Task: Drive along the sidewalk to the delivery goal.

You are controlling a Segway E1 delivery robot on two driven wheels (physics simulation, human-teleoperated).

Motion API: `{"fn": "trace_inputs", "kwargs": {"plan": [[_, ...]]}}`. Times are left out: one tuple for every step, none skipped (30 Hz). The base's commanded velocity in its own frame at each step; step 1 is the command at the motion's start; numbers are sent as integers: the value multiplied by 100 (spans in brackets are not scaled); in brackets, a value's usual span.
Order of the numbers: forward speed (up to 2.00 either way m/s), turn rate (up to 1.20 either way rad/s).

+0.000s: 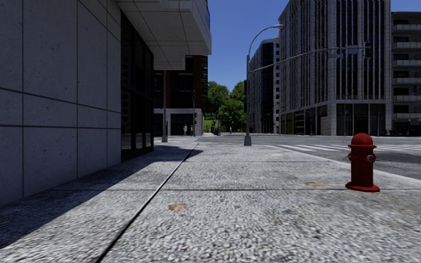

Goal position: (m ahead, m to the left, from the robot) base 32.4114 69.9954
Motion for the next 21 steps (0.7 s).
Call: {"fn": "trace_inputs", "kwargs": {"plan": [[200, 4], [200, 4], [200, 4], [200, 4], [200, 4], [200, 4], [200, 4], [200, 4], [200, 4], [200, 5], [200, 5], [200, 9], [200, 11], [200, 12], [200, 12], [200, 12], [200, 12], [200, 12], [200, 12], [200, 12], [200, 12]]}}
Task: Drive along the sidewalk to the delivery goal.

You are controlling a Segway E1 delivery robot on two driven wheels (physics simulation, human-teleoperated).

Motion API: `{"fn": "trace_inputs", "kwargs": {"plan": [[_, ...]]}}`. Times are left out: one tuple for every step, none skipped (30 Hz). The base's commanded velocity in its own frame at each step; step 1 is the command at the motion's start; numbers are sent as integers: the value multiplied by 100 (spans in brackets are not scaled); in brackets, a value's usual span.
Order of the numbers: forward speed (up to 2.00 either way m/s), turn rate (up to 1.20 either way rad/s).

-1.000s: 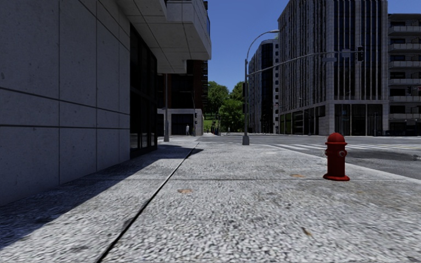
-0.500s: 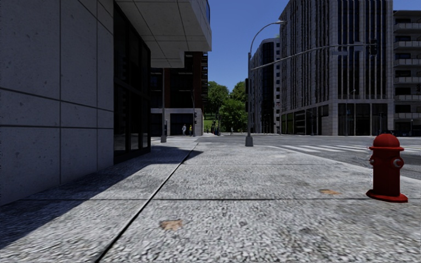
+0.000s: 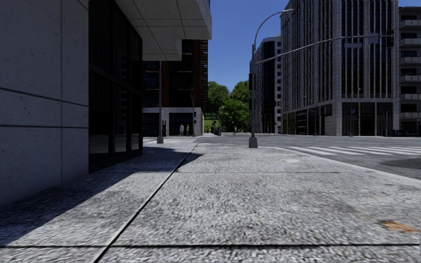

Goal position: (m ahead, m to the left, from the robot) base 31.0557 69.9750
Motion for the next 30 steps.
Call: {"fn": "trace_inputs", "kwargs": {"plan": [[200, 12], [200, 12], [200, 12], [200, 12], [200, 12], [200, 12], [200, 12], [200, 12], [200, 12], [200, 12], [200, 12], [200, 12], [200, 12], [200, 12], [200, 12], [200, 12], [200, 12], [200, 14], [200, 18], [200, 20], [200, 21], [200, 21], [200, 21], [200, 21], [200, 21], [200, 21], [200, 21], [200, 22], [200, 22], [200, 22]]}}
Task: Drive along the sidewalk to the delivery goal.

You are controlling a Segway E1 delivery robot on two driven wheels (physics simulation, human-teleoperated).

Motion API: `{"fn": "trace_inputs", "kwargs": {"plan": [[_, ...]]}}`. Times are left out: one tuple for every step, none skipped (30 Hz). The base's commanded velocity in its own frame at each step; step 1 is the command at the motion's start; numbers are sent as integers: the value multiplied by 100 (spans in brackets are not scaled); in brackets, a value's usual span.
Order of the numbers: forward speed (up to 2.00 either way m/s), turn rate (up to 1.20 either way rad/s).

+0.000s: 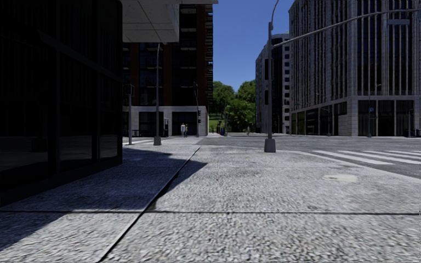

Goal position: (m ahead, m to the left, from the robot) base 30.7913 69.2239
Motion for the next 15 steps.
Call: {"fn": "trace_inputs", "kwargs": {"plan": [[200, 22], [200, 22], [200, 22], [200, 22], [200, 22], [200, 22], [200, 24], [200, 24], [200, 26], [200, 27], [200, 28], [200, 28], [200, 28], [200, 29], [200, 29]]}}
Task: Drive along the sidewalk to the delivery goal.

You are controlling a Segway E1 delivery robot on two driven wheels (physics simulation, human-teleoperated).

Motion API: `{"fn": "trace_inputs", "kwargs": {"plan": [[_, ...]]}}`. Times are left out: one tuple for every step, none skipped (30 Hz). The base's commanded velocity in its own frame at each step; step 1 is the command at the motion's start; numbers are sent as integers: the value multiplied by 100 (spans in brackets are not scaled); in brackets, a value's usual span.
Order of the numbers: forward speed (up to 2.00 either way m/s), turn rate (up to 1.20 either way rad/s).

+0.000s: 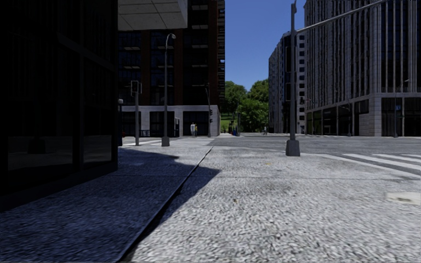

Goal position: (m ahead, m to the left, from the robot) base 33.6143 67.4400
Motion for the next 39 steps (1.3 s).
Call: {"fn": "trace_inputs", "kwargs": {"plan": [[200, 29], [200, 29], [200, 29], [200, 29], [200, 29], [200, 29], [200, 29], [200, 29], [200, 29], [200, 29], [200, 29], [200, 29], [200, 29], [200, 29], [200, 29], [200, 29], [200, 29], [200, 29], [200, 29], [200, 29], [200, 29], [200, 29], [200, 29], [200, 29], [200, 29], [200, 29], [200, 29], [200, 29], [200, 29], [200, 29], [200, 29], [200, 29], [200, 24], [200, 15], [200, 7], [200, 7], [200, 0], [200, 0], [200, 0]]}}
